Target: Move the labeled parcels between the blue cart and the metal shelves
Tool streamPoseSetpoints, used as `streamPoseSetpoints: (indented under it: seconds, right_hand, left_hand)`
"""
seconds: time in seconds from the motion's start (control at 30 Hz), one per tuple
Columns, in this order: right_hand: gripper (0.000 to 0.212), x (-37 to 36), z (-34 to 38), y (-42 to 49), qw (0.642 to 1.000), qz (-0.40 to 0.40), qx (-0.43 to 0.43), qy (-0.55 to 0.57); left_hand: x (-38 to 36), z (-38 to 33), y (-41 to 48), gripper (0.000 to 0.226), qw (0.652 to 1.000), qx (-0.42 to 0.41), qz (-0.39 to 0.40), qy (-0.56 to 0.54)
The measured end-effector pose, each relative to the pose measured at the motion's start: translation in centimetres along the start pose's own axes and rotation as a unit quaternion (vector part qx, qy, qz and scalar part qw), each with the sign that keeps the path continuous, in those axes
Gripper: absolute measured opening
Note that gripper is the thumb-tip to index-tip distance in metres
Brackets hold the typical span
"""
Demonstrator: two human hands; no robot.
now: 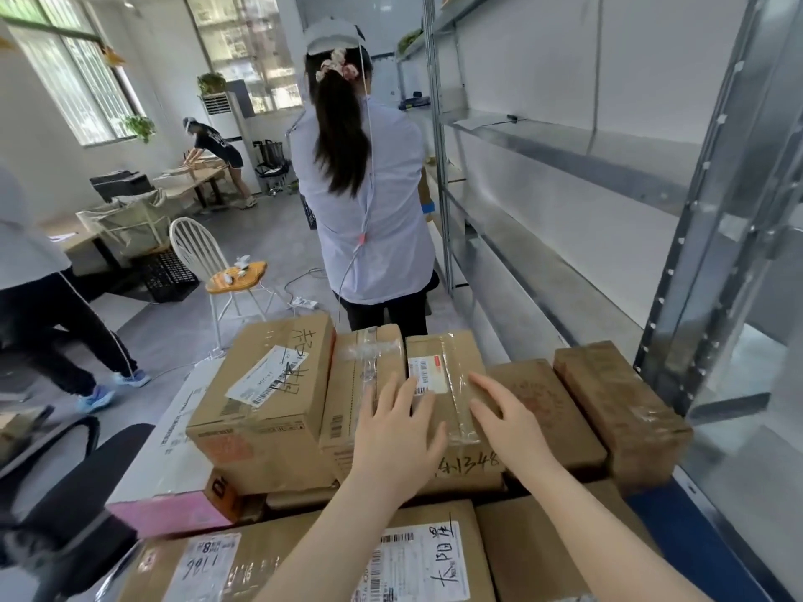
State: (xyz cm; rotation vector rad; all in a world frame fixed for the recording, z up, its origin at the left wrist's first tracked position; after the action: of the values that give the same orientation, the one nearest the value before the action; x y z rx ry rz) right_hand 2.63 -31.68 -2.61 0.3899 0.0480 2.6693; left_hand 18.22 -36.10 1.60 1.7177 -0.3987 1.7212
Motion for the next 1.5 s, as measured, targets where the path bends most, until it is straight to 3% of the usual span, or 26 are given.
streamPoseSetpoints:
  seconds: [0.33,0.43,0.57,0.63,0.73,0.87,0.97,1.1,1.27,1.33,1.5]
  right_hand:
    - [0.042,0.4,0.1,0.8,0.999,-0.003,0.008,-0.033]
    - [0.039,2.6,0.8,-1.3,0.998,-0.037,0.019,-0.038]
    - [0.038,8.6,0.6,-8.1,0.994,-0.106,-0.014,-0.025]
    - [0.036,12.6,0.3,-13.4,0.981,-0.183,-0.04,-0.043]
    - [0.035,18.4,-0.6,-23.9,0.939,-0.32,-0.096,-0.079]
    - [0.034,22.9,-1.3,-42.1,0.857,-0.481,-0.17,-0.073]
    - [0.035,24.9,0.6,-56.0,0.792,-0.562,-0.219,-0.093]
    - [0.034,25.9,3.4,-72.7,0.701,-0.649,-0.271,-0.124]
    - [0.038,27.3,5.2,-88.9,0.62,-0.698,-0.313,-0.176]
    - [0.04,28.8,5.1,-94.0,0.604,-0.698,-0.32,-0.216]
    - [0.045,32.8,1.1,-103.0,0.63,-0.652,-0.34,-0.249]
  left_hand:
    - [-0.3,-0.2,0.0,0.066,1.0,0.002,0.017,0.01]
    - [1.0,-1.2,0.0,0.064,1.0,-0.004,0.007,-0.01]
    - [4.4,-8.2,0.5,0.064,0.99,-0.124,-0.031,-0.059]
    - [6.0,-13.5,-0.3,0.067,0.973,-0.204,-0.047,-0.093]
    - [6.1,-22.2,-4.3,0.074,0.938,-0.313,-0.016,-0.15]
    - [5.3,-33.4,-15.1,0.088,0.859,-0.476,0.045,-0.183]
    - [5.6,-40.4,-24.3,0.113,0.809,-0.561,0.065,-0.162]
    - [9.9,-46.9,-34.1,0.085,0.74,-0.643,0.067,-0.187]
    - [16.0,-54.4,-44.9,0.061,0.675,-0.689,0.065,-0.257]
    - [17.2,-57.0,-49.9,0.059,0.655,-0.699,0.07,-0.279]
    - [16.5,-62.9,-61.4,0.058,0.645,-0.723,0.072,-0.238]
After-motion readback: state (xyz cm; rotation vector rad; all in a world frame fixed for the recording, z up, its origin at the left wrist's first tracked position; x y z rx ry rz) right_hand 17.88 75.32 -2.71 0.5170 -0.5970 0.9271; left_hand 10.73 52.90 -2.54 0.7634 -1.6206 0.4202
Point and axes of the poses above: each hand's wrist, its own y-axis towards the middle knuckle, its own x-axis out of the back of the hand, z = x × y, the point moved 6 cm from there along y, towards the middle knuckle, and after that the axes turned 3 degrees about y, right-handed, at the moved point
